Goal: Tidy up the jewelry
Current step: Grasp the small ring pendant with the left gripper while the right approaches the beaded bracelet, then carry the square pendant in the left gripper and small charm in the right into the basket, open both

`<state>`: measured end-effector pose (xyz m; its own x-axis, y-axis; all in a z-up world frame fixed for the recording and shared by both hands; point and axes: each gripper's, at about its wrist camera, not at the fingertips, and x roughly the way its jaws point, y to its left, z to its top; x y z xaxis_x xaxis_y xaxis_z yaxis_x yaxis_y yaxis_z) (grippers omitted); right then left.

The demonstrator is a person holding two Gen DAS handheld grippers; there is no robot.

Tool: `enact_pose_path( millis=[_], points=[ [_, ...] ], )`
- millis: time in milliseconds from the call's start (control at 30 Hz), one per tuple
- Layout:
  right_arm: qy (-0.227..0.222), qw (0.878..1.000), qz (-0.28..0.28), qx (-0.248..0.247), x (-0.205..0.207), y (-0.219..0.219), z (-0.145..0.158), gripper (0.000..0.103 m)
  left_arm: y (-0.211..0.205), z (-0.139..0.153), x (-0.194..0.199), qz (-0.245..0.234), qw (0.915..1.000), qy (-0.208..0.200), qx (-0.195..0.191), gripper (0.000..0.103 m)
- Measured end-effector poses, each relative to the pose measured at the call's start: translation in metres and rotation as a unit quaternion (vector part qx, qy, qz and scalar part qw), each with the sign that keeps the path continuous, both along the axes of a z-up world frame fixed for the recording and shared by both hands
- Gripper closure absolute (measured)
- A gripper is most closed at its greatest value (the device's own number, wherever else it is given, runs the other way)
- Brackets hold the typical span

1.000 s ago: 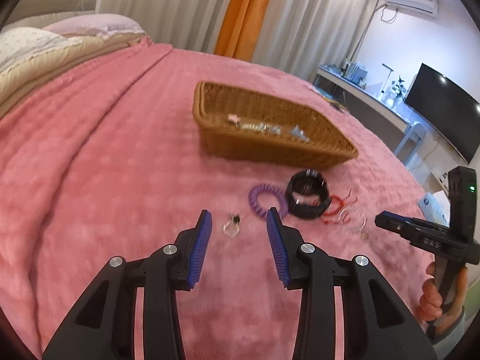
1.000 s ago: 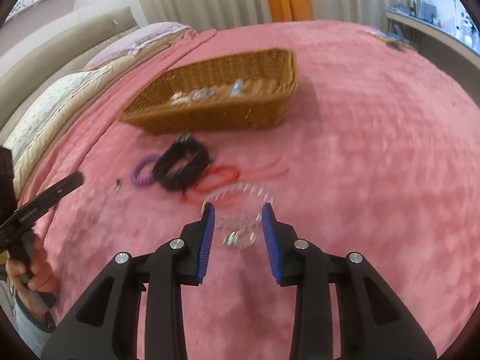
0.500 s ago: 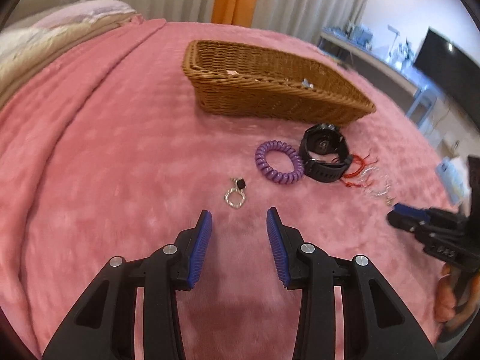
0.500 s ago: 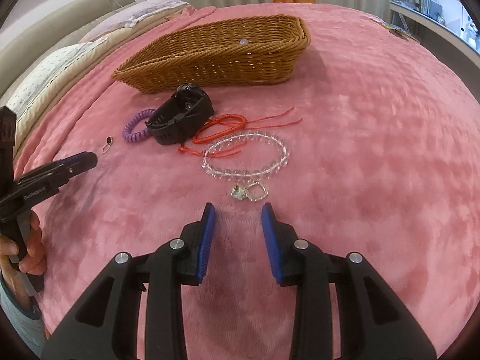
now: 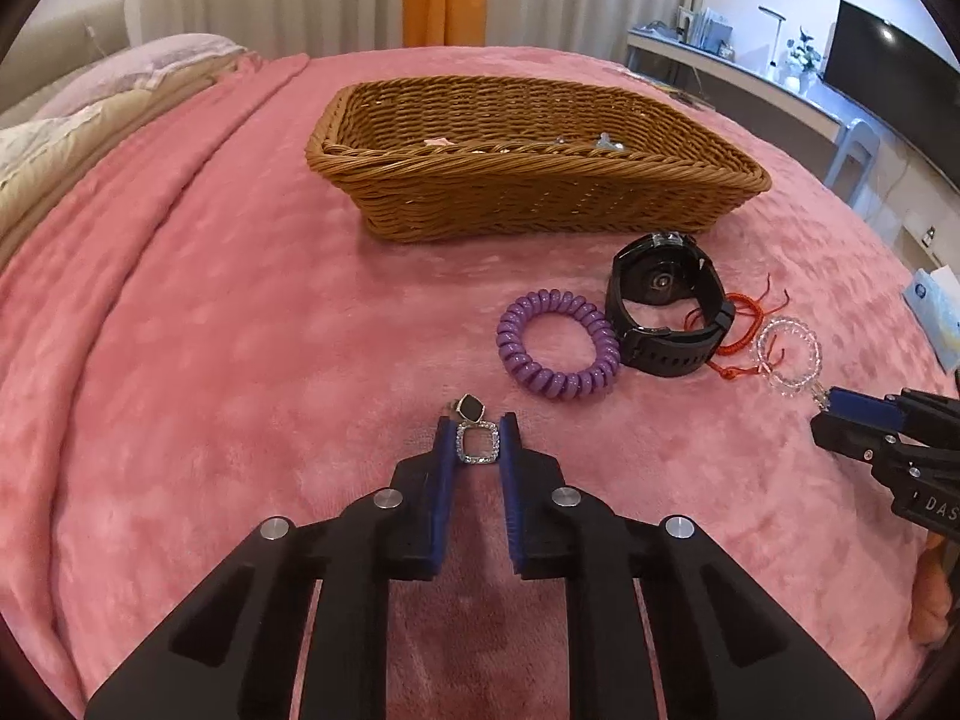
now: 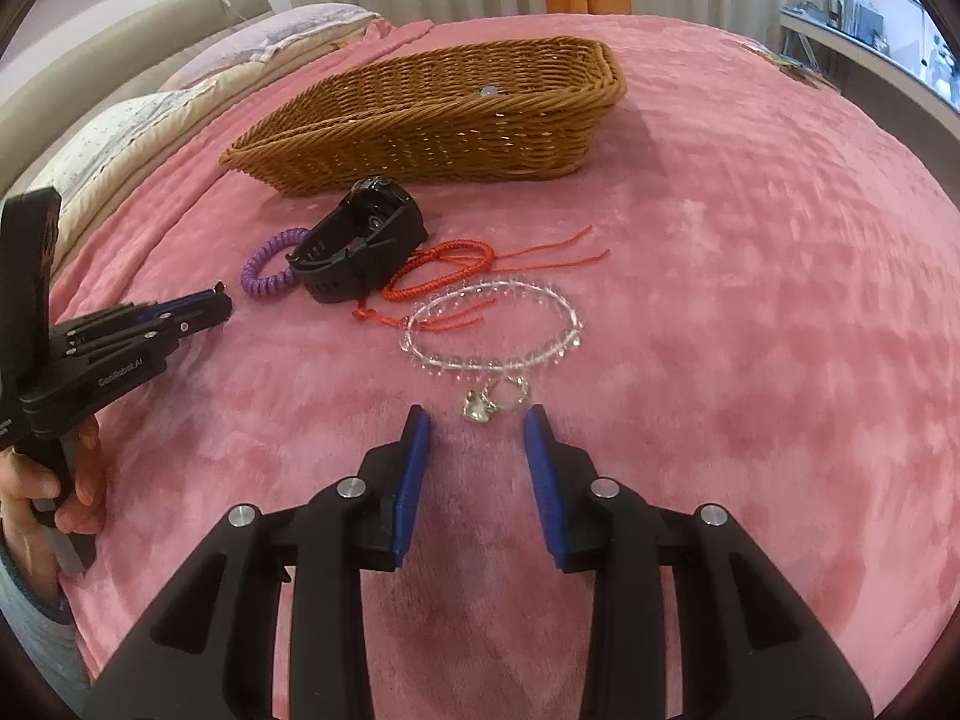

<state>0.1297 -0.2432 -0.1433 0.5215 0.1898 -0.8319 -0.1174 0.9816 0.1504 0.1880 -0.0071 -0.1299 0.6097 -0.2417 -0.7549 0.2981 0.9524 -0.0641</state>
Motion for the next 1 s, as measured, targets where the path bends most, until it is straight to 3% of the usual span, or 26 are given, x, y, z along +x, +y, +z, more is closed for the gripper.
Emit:
enact_pose_path(
  millis=[333,433,500,700,1000],
  points=[
    [-0.002,0.999,-0.003,-0.034,0.011,0.013,0.000,0.073,0.003,-0.001,0.000,-0.003,0.9998,-0.003,-0.018,0.090],
    [-0.007,1.000,0.002,-0.026,0.009,0.012,0.000,0.086,0.002,-0.001,-0.002,-0.006,0.9998,-0.007,-0.016,0.091],
    [-0.013,1.000,0.010,-0.026,0.006,0.014,0.001,0.089,0.000,0.000,-0.004,-0.011,0.9998,-0.011,-0.013,0.091],
    [-0.022,0.999,0.031,-0.026,-0.009,0.019,0.006,0.089,-0.005,0.005,-0.020,-0.021,0.9995,-0.023,-0.009,0.091],
    [-0.046,0.998,0.046,0.007,-0.036,0.014,0.026,0.089,0.000,0.024,-0.062,-0.040,0.9963,-0.064,-0.041,0.091]
  ],
)
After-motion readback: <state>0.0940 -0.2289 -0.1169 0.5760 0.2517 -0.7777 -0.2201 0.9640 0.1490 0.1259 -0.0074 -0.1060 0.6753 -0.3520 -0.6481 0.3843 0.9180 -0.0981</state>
